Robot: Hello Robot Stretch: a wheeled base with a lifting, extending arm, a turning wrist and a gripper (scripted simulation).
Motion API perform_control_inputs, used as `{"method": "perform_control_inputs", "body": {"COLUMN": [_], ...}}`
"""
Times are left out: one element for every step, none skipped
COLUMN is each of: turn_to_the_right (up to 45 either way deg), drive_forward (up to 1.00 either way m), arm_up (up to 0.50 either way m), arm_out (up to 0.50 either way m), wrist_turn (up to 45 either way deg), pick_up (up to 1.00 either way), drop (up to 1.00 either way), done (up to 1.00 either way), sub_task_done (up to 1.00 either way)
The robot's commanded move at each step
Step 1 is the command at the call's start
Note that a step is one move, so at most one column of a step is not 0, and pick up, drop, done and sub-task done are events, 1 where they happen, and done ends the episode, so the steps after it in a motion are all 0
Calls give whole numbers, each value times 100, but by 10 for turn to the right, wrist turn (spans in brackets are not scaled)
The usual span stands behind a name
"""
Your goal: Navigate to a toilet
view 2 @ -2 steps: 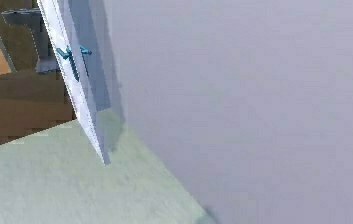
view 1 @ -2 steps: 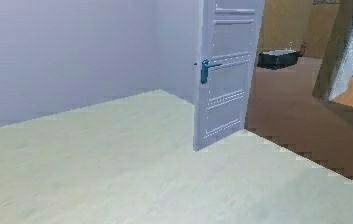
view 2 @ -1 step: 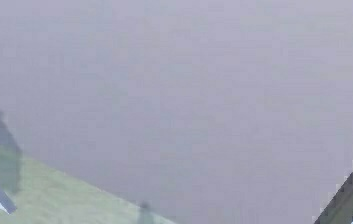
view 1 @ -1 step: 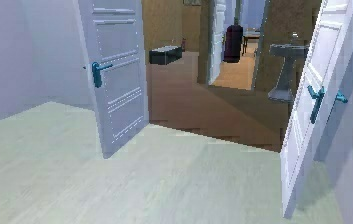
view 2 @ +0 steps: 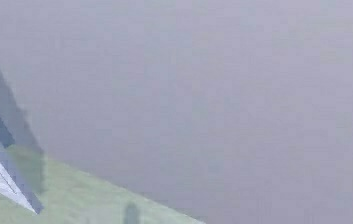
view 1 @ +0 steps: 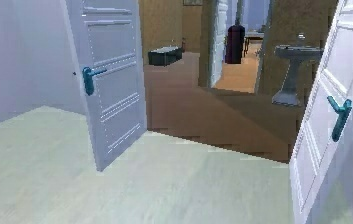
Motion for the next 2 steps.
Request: {"method": "perform_control_inputs", "body": {"turn_to_the_right": [30,0], "drive_forward": [0,100], "arm_up": [0,0], "arm_out": [0,0], "wrist_turn": [0,0], "pick_up": [0,0], "drop": [0,0], "done": [0,0], "sub_task_done": [0,0]}}
